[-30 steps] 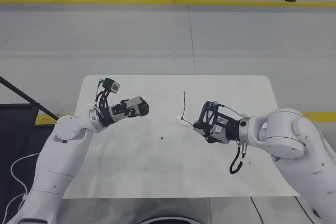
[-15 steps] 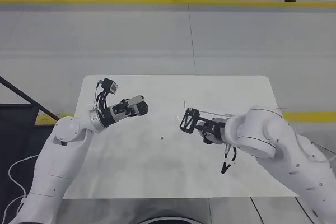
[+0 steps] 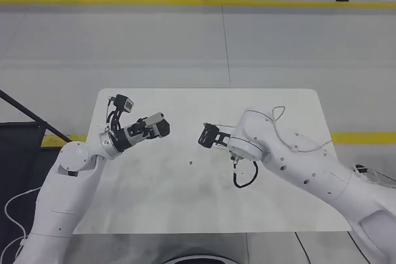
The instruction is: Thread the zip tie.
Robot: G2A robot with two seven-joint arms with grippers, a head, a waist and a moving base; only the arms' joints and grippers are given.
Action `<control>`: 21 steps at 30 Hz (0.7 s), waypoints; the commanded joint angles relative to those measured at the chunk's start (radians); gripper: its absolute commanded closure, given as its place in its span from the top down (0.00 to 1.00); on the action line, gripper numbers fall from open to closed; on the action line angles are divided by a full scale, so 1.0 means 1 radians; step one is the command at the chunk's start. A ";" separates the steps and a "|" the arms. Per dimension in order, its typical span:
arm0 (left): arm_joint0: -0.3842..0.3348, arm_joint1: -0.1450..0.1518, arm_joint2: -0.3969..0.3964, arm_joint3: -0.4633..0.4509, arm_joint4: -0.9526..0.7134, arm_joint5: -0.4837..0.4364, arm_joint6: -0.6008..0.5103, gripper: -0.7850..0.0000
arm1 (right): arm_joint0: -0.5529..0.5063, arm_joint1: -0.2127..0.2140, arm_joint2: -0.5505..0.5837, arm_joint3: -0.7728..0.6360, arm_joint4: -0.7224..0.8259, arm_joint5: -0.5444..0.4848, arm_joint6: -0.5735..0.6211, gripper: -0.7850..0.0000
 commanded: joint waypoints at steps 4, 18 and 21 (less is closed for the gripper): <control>-0.012 -0.001 0.014 0.009 0.002 0.000 -0.001 1.00 | 0.045 -0.037 -0.075 0.081 0.041 0.023 0.000 0.00; -0.017 0.001 0.018 0.015 0.004 -0.005 0.002 1.00 | 0.085 -0.100 -0.131 0.190 0.080 0.051 0.000 0.03; -0.015 0.002 0.017 0.013 0.003 -0.005 0.004 1.00 | 0.084 -0.112 -0.131 0.212 0.078 0.047 0.000 0.04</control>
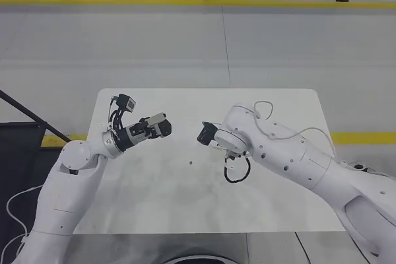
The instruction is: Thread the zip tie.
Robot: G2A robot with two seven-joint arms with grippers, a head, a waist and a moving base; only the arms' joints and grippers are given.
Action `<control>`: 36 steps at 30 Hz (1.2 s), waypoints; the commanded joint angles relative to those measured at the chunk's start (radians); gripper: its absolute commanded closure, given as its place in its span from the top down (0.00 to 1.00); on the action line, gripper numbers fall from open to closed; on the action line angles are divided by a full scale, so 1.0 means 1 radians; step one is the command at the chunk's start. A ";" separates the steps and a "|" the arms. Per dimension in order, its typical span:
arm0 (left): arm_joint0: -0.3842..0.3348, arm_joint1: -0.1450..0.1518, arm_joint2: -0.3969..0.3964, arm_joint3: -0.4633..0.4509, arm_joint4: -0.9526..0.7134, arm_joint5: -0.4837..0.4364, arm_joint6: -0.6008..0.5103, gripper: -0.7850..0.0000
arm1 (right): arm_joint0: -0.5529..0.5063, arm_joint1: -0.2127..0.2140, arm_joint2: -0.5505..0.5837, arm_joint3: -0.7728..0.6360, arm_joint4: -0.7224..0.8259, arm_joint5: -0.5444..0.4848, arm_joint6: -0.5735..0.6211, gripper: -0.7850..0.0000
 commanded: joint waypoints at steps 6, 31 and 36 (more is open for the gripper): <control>0.005 0.002 -0.002 -0.004 0.002 -0.003 0.003 1.00 | -0.001 -0.026 0.000 0.043 -0.001 -0.014 0.000 0.09; -0.003 0.005 0.007 -0.004 -0.004 -0.005 0.004 1.00 | -0.028 0.033 0.160 -0.068 -0.021 0.004 -0.038 0.47; -0.008 0.005 0.011 -0.003 -0.003 -0.008 0.003 1.00 | -0.092 0.100 0.281 -0.186 -0.049 0.016 -0.101 0.65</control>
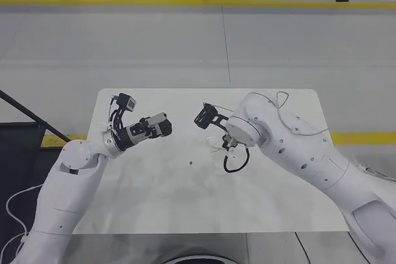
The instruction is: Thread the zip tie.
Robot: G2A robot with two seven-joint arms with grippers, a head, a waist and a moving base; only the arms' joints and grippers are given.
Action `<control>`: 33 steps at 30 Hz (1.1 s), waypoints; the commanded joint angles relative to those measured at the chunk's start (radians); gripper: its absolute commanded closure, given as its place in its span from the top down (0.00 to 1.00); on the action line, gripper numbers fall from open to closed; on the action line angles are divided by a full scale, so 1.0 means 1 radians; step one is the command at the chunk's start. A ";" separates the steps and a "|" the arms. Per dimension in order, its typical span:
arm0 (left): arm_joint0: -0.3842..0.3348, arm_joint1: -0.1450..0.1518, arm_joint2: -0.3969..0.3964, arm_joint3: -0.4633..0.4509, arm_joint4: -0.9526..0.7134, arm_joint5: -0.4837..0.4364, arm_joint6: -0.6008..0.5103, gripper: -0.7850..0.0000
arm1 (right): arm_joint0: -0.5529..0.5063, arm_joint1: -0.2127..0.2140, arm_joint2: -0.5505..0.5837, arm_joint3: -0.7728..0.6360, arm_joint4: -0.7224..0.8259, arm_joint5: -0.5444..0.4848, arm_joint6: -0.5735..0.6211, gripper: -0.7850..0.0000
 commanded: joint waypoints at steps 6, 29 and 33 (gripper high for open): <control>-0.007 0.001 0.003 0.004 0.000 0.000 -0.001 1.00 | -0.192 0.126 0.261 -0.237 -0.050 -0.059 -0.155 0.81; -0.047 0.000 0.024 0.033 -0.002 -0.002 -0.026 1.00 | -0.770 0.285 0.832 -0.566 -0.038 -0.378 -0.595 1.00; -0.047 0.000 0.024 0.033 -0.002 -0.002 -0.025 1.00 | -0.769 0.285 0.831 -0.566 -0.039 -0.377 -0.594 1.00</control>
